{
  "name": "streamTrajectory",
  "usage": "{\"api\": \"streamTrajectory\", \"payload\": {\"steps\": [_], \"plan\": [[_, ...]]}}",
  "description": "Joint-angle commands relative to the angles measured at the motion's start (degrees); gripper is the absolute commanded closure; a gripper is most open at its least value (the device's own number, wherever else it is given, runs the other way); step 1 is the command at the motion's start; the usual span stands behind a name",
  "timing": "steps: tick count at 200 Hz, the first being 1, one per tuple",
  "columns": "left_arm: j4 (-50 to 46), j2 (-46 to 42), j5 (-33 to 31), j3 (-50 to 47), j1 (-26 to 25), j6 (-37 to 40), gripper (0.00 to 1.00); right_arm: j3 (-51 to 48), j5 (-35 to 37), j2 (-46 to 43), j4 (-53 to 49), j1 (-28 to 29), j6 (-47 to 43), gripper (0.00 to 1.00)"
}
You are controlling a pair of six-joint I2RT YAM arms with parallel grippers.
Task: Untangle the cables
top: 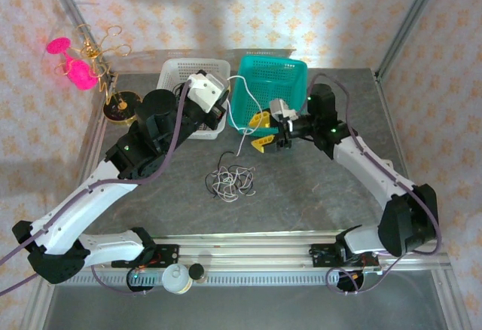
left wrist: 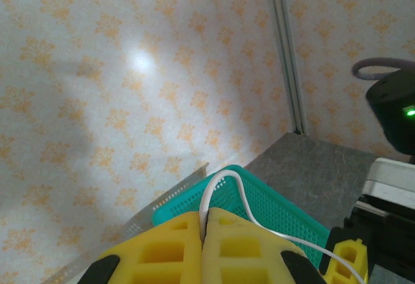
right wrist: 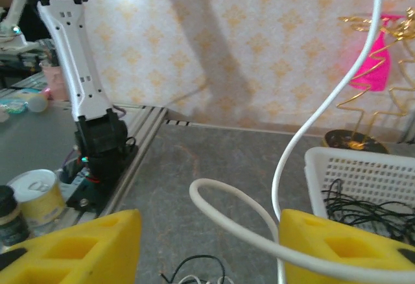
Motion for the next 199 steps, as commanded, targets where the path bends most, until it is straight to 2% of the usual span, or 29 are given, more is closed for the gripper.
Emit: {"api": "streamTrajectory", "payload": {"steps": [1,19,30,51,68,116,156,199], "plan": [[1.1,0.2,1.2,1.8,0.1,-0.4,1.0,3.8,-4.9,2.1,-10.5,0.2,-8.9,0.46],[1.0,0.2,1.4,1.7,0.2,-0.6,1.0,5.1,-3.9,3.2,-11.6,0.3,-9.3,0.48],[1.1,0.1,1.7,1.5,0.2,-1.0,1.0,5.0,-1.9,3.2,-9.5,0.5,-6.5,0.49],[1.4,-0.2,1.6,0.8,0.2,-1.3,1.0,0.5,6.7,0.8,6.9,0.9,9.3,0.57],[1.5,-0.2,1.3,0.7,0.1,-1.2,1.0,-3.3,10.7,-1.4,16.7,0.8,16.3,0.71],[2.7,-0.6,0.2,0.6,0.1,-0.3,1.0,-4.4,10.8,-2.2,12.7,0.9,16.1,1.0],[7.1,-1.9,-1.7,-0.4,0.1,0.3,1.0,-8.9,13.9,-5.8,14.9,1.2,20.3,1.0],[7.8,-1.5,-1.2,0.0,0.1,0.6,1.0,-12.1,18.7,-8.1,18.6,2.5,25.9,1.0]]}}
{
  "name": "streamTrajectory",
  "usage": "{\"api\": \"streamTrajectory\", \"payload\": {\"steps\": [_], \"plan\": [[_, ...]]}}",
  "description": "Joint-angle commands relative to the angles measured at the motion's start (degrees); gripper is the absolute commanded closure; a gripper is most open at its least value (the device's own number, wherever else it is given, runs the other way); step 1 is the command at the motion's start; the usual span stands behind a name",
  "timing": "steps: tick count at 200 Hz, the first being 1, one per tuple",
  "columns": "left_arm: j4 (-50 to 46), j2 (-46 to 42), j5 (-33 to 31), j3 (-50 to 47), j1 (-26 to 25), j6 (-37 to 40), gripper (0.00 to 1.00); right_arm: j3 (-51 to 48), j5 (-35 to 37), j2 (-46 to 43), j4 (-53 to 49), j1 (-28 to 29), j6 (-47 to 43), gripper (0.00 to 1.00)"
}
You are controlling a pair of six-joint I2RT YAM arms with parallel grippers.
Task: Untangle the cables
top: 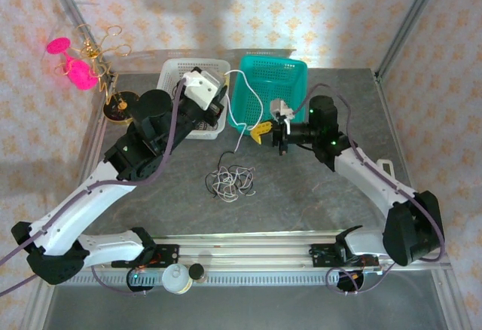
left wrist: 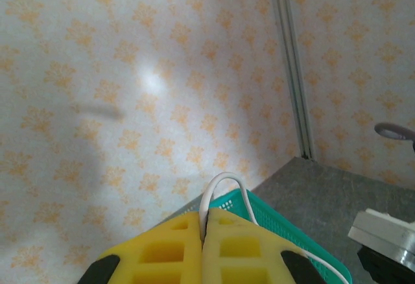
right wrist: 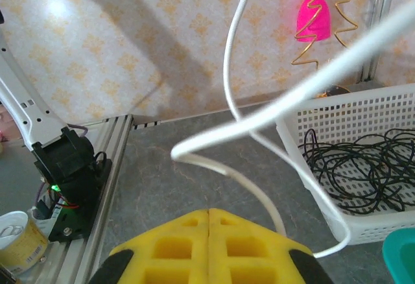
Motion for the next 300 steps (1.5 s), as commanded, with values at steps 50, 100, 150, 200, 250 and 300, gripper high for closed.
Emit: {"api": "streamTrajectory", "payload": {"steps": [50,100,150,200,250,300], "plan": [[5.0,-0.6,-1.7,0.1,0.2,2.3,1.0,-6.0,19.1,-5.4,11.8,1.4,23.1,1.0],[9.9,0.4,-6.1,-0.8,0.1,4.9,1.0,-10.2,29.2,-12.1,7.7,1.3,49.5,1.0],[10.8,1.5,-5.7,-0.4,0.2,5.5,1.0,-13.5,27.1,-16.3,5.2,1.9,57.5,1.0],[7.8,1.2,-2.9,-0.1,0.2,4.2,1.0,-12.8,31.8,-21.4,7.1,1.9,32.5,0.58],[4.6,0.8,1.2,0.8,0.2,1.1,1.0,-11.7,12.6,-13.2,15.2,0.7,12.4,0.42],[3.2,0.4,2.5,0.7,0.2,0.2,1.0,-9.2,16.0,-8.2,16.5,-0.4,-0.1,0.38]]}}
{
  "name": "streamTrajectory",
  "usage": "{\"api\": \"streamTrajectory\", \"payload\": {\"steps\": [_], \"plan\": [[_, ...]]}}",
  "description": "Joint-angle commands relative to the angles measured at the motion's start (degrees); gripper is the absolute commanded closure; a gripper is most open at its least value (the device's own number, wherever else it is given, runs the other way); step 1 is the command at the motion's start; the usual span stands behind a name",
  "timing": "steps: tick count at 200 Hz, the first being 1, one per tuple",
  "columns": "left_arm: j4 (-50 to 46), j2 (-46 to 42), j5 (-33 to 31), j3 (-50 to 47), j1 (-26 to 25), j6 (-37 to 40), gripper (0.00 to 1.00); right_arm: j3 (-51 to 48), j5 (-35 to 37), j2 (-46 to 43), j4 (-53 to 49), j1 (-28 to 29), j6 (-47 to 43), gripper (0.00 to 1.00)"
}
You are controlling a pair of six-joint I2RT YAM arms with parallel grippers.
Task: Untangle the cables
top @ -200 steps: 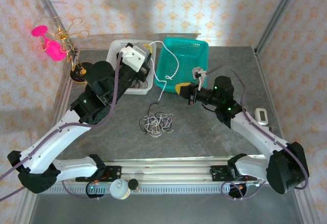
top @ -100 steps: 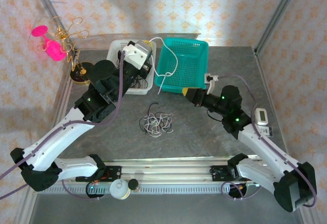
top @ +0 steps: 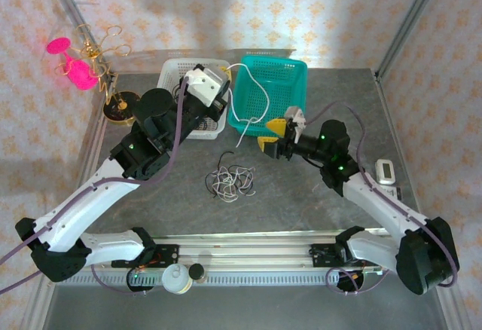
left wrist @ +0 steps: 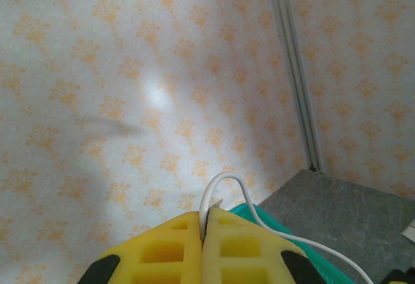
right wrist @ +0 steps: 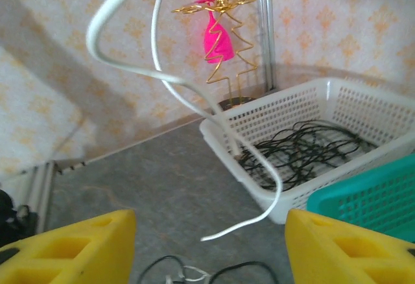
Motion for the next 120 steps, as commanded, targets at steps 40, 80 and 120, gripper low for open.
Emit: {"api": "streamTrajectory", "payload": {"steps": [40,80,120], "plan": [[-1.5,-1.3,2.7,0.5,0.2,-2.0,1.0,8.0,-5.7,6.1,2.4,-0.9,-9.9,0.38],[-1.9,-1.2,2.9,0.8,0.2,-2.0,1.0,12.6,-9.9,9.5,-0.9,-0.8,-12.0,0.42],[-1.5,-1.5,2.7,0.7,0.1,-1.9,1.0,15.7,-11.0,12.3,-6.4,-0.9,-13.2,0.55]]}}
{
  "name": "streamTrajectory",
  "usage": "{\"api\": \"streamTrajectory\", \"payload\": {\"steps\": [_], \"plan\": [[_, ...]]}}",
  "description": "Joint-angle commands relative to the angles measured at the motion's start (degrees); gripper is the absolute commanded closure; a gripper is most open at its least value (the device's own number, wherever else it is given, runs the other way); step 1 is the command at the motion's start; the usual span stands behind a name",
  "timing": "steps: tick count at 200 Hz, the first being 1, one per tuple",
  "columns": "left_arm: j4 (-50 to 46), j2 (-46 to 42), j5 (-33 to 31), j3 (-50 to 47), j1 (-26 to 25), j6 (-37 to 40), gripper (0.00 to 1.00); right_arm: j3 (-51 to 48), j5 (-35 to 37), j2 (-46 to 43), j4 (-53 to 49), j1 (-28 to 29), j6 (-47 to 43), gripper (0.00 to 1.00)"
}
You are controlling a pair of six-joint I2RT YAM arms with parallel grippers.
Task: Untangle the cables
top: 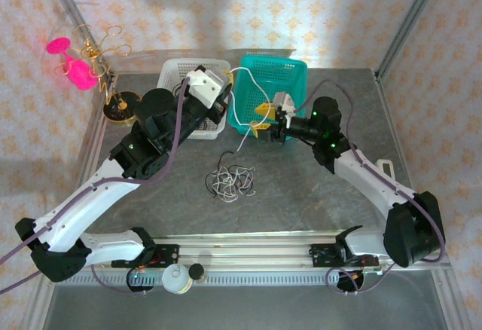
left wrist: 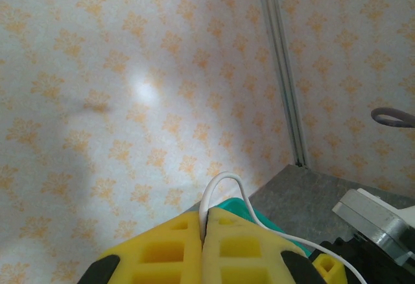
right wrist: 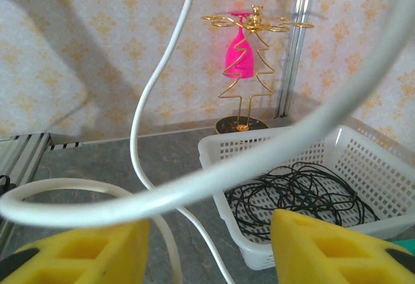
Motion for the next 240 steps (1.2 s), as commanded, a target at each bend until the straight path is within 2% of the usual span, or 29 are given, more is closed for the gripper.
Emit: {"api": "streamTrajectory", "payload": {"steps": [1,24,42,73,96,116,146,181,240], "plan": [[0.0,-1.4,1.1,0.7,0.1,-0.5,1.0,2.5,-2.6,1.1,-3.6,-0.2,-1.6,0.56],[0.3,-1.3,1.0,0.7,0.2,-0.3,1.0,2.5,-2.9,1.4,-5.5,-0.1,-1.1,0.89],[0.9,-1.3,-0.4,0.7,0.2,-0.1,1.0,0.0,-1.6,-0.7,-3.9,-0.1,0.9,1.0],[5.7,-1.3,-5.7,-0.7,0.2,1.1,1.0,-9.7,6.7,-6.5,7.2,-0.2,15.4,1.0],[9.4,-0.7,-9.1,-1.4,0.3,2.6,1.0,-14.3,12.0,-11.9,8.4,-0.2,27.5,1.0],[10.6,0.7,-10.3,-0.7,0.5,3.7,1.0,-16.5,16.2,-16.0,4.1,-0.2,33.9,1.0],[11.5,2.5,-9.8,0.2,1.4,3.5,1.0,-17.2,24.4,-22.6,-7.5,-0.2,37.5,1.0],[11.5,3.6,-9.1,0.7,1.6,3.6,1.0,-13.8,33.7,-26.2,-22.6,-0.2,40.5,1.0],[11.3,3.7,-9.1,1.4,3.3,3.8,1.0,-13.5,37.9,-31.1,-32.8,-0.1,44.5,1.0]]}}
